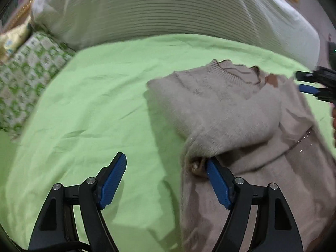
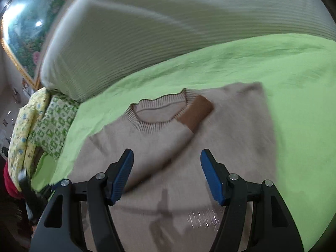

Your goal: Fold small clothes

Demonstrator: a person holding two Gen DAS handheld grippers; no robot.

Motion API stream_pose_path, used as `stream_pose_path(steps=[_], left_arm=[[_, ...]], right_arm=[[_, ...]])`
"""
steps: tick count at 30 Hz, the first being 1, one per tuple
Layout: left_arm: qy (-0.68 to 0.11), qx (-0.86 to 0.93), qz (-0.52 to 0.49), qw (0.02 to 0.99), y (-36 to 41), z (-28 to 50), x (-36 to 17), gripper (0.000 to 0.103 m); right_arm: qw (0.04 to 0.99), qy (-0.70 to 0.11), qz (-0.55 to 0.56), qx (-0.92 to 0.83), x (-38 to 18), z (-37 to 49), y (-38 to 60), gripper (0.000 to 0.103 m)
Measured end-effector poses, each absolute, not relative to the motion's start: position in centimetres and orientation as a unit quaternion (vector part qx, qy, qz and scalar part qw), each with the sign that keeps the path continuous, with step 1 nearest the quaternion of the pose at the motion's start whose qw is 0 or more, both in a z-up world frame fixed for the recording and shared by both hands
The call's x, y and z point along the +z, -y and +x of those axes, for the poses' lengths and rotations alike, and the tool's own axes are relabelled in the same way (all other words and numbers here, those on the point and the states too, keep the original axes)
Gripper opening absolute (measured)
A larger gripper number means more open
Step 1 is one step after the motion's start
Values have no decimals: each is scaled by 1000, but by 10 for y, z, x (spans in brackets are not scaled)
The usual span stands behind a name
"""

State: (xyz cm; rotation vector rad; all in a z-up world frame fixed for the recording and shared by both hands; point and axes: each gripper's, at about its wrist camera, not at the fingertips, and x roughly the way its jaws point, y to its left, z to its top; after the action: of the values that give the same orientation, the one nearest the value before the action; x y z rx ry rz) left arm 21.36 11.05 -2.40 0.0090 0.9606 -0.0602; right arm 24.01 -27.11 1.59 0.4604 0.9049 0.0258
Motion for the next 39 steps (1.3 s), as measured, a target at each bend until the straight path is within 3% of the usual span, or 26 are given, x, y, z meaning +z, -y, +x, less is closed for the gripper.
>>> stream_pose_path(steps=[4,8,9,10,11,12,14,19,21,29,34,36,38,39], left_arm=[[-473,-29,8,880,-99,234,-37,72],[-496,-27,6,868,-87,242,-60,52],[-498,-27,3,867,-86,243,-64,44],[-498,-24,0,867,-85,243,-66,40],[-494,-21,-8,869,-85,242,-66,36],[-490,-15,-15,871,-86,243,-65,35],[-486,0,-33,873,-89,244,-62,33],[-472,43,-81,877,-97,238,-57,35],[-463,61,-96,879,-96,235,-58,37],[-473,72,-110,871,-99,219,-65,43],[-481,58,-109,868,-105,208,-61,50],[-484,54,-102,867,-105,200,-58,53],[-482,46,-95,870,-103,186,-50,54],[-480,45,-92,871,-102,178,-45,54]], right_arm=[[862,-468,178,-75,11,297,281,67],[826,-535,135,-111,-26,335,284,67],[823,-543,125,-106,-35,339,281,61],[826,-543,118,-98,-38,340,277,38],[832,-535,114,-97,-37,339,275,21],[842,-518,121,-91,-30,335,276,15],[877,-446,174,-40,5,319,282,12],[954,-210,205,56,126,234,293,12],[968,-147,197,59,141,198,305,12],[923,-302,235,-39,14,167,355,12],[910,-350,220,-38,0,163,352,14],[902,-378,198,-62,3,161,355,23],[902,-381,177,-102,7,147,358,50],[901,-379,172,-123,12,139,361,54]])
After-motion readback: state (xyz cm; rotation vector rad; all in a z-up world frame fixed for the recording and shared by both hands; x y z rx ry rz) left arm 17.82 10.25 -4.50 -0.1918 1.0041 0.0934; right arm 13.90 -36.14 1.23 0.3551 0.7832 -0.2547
